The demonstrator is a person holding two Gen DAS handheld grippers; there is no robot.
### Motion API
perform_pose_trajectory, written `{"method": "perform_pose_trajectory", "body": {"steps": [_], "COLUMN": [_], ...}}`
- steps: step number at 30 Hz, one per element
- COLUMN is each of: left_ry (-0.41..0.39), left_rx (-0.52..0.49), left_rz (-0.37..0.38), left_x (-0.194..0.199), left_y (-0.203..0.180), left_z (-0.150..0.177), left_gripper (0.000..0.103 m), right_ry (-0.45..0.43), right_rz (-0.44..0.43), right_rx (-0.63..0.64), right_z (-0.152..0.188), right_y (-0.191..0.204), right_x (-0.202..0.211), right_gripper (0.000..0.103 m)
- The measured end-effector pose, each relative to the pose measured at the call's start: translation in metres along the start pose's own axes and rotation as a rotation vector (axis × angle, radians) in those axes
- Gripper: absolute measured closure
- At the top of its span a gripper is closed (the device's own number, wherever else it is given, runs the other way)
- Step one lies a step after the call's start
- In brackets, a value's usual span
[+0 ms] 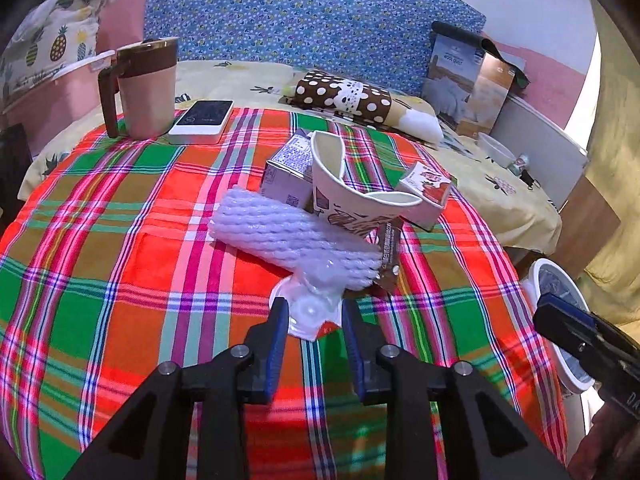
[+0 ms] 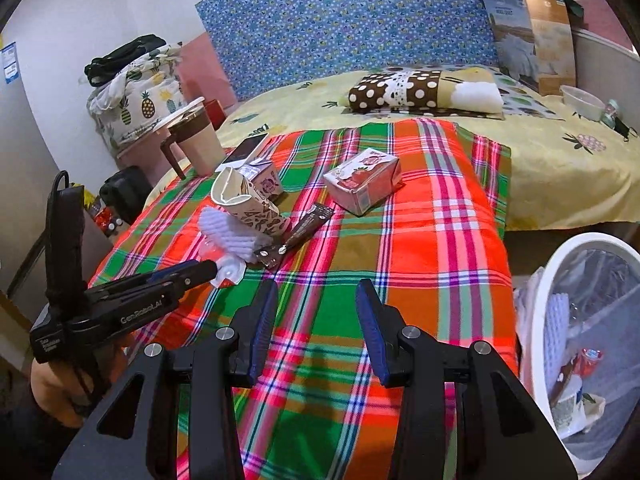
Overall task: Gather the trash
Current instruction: 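Grasp the clear plastic cup with the left tool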
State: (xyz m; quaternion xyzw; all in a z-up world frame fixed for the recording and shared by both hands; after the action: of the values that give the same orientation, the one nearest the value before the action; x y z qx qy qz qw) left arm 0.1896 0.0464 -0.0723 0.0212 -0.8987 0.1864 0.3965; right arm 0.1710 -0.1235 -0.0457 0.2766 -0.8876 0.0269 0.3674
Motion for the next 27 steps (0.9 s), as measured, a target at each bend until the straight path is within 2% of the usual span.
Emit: {"method": "perform_pose_trajectory", "body": {"steps": [9, 14, 16, 17, 24, 26, 27], "left_ry": [0.001, -0.012, -0.024, -0.026, 0.0, 0.011, 0.015], "left_rx": [-0.003, -0.008, -0.028, -0.029, 0.01, 0.031, 0.037], "left_rz": [0.002, 0.023, 0.028, 0.026, 0.008, 0.016, 0.02], "left_x": [-0.013, -0.005, -0.004, -0.006, -0.02, -0.023, -0.024], "left_y": [-0.002, -0.005, -0.009, -0.009, 0.001, 0.006, 0.008], "left_z": [-0.011, -0.013, -0.015, -0.015, -0.02, -0.02, -0.02], "left_gripper": [0.075, 0.075, 0.059, 0.058, 0.059, 0.067, 0.068], "right_ry": [0.025, 0.034, 0.036, 0.036, 0.045, 0.05, 0.052], "right_rz": [-0.019, -0.017, -0.016, -0.015, -0.012, -0.014, -0.014], "right_rx": [-0.004, -0.007, -0.014, -0.016, -0.018, -0.016, -0.014], "right_z": [-0.006, -0.006, -0.007, -0.007, -0.009, -0.009, -0.01], "right_y": [0.005, 0.005, 0.003, 0.003, 0.002, 0.002, 0.003], "right_x": [-0.018, -0.021, -0.022, -0.022, -0.027, -0.03, -0.031], "right_gripper": [0.06, 0.06, 0.06, 0.06, 0.06, 0.06, 0.06]}}
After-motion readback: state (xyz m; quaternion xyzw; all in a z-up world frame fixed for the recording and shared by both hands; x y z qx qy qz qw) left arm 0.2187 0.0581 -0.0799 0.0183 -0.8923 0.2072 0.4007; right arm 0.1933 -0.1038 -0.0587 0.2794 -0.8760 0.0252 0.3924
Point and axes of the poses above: each gripper's, at about its wrist camera, not at the fingertips, and x roughly against the way its jaws point, y to its left, z to its underside, the point moved 5 cm from there along -x, roughly the way its jaws point, and after that the axes turned 8 degrees about x, right-handed, at the moved point
